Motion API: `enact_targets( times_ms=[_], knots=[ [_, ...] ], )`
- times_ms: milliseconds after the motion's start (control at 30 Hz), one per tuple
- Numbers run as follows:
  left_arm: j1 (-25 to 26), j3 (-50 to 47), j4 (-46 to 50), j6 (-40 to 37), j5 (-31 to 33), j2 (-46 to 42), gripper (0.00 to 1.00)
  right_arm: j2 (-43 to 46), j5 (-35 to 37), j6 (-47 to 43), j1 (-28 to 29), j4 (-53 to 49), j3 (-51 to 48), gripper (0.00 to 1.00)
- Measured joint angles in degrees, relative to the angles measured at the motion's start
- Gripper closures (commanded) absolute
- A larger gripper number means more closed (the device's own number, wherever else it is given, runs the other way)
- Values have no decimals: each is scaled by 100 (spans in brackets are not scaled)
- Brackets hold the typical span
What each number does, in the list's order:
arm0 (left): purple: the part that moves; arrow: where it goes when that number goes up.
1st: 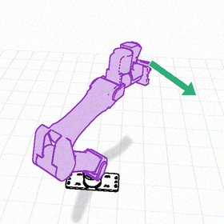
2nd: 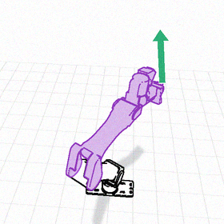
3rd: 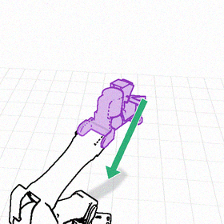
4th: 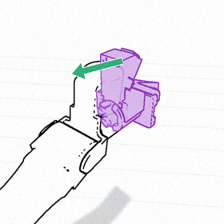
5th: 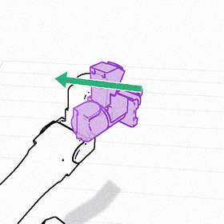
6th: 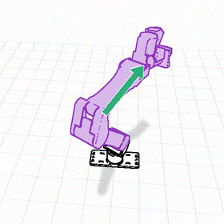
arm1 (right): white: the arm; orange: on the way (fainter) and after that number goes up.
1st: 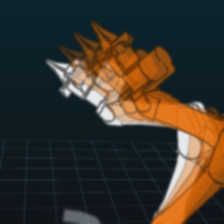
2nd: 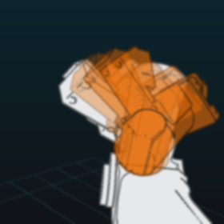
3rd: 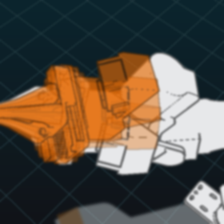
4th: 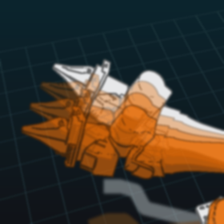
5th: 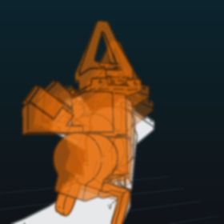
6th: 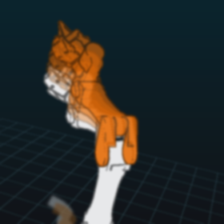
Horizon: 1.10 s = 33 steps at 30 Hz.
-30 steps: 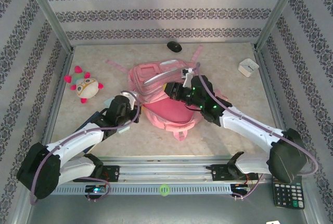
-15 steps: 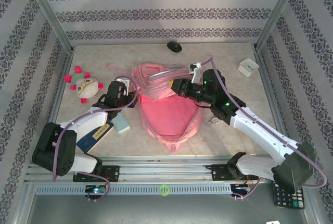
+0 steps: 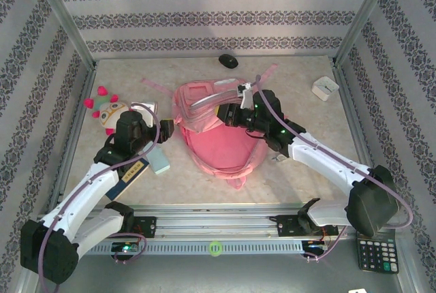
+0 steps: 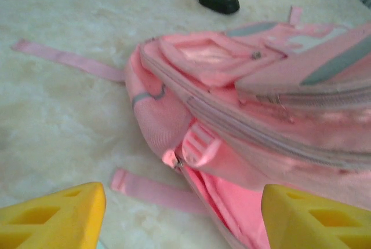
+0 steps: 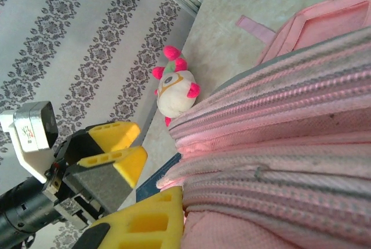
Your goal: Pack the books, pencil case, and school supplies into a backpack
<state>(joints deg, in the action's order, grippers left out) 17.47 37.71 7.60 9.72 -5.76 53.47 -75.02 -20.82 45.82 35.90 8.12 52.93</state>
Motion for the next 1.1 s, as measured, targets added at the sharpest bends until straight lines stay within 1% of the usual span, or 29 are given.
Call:
enact_targets(
  times_ms=[100,167,267,367,400,433,467,500,533,600,667,733,800,900,933,1000,1100],
  knots=[
    [-2,-55,238,-396,-411,-160,27,-4,120,7,179,79,-131,100],
    [-4,-61,345,-649,-557,-229,26,-17,195,28,289,168,-273,100],
    [-2,-31,470,-925,-623,-208,26,-94,232,105,376,256,-509,100],
    [-4,103,575,-975,-599,-48,26,-212,236,278,413,308,-763,99],
    [-2,155,581,-966,-592,26,26,-240,245,361,426,315,-859,87],
    [-4,195,586,-944,-570,92,26,-254,275,490,426,308,-957,70],
    [-2,219,586,-916,-535,142,25,-256,282,590,428,284,-1038,59],
    [-2,232,599,-879,-476,192,25,-256,295,678,437,240,-1115,53],
    [-4,243,645,-820,-407,238,25,-256,302,785,442,146,-1178,49],
    [-4,282,785,-669,-273,328,25,-227,302,964,494,-144,-1252,44],
    [-4,319,914,-446,-164,417,26,-92,326,1067,586,-511,-1360,42],
    [-4,319,1016,-127,-33,494,26,251,348,1154,710,-1023,-1539,39],
    [-4,319,1071,175,92,586,27,686,348,1200,774,-1593,-1661,40],
    [-7,319,1239,734,352,745,27,1462,424,1246,798,-2610,-1613,45],
    [-9,319,1340,988,483,785,27,1692,481,1241,807,-2966,-1517,45],
    [-37,319,1534,1436,662,798,25,2011,616,1235,859,-3589,-1178,42],
    [-107,317,1720,2098,815,750,22,2076,776,1099,1014,-4083,-413,41]
  ],
)
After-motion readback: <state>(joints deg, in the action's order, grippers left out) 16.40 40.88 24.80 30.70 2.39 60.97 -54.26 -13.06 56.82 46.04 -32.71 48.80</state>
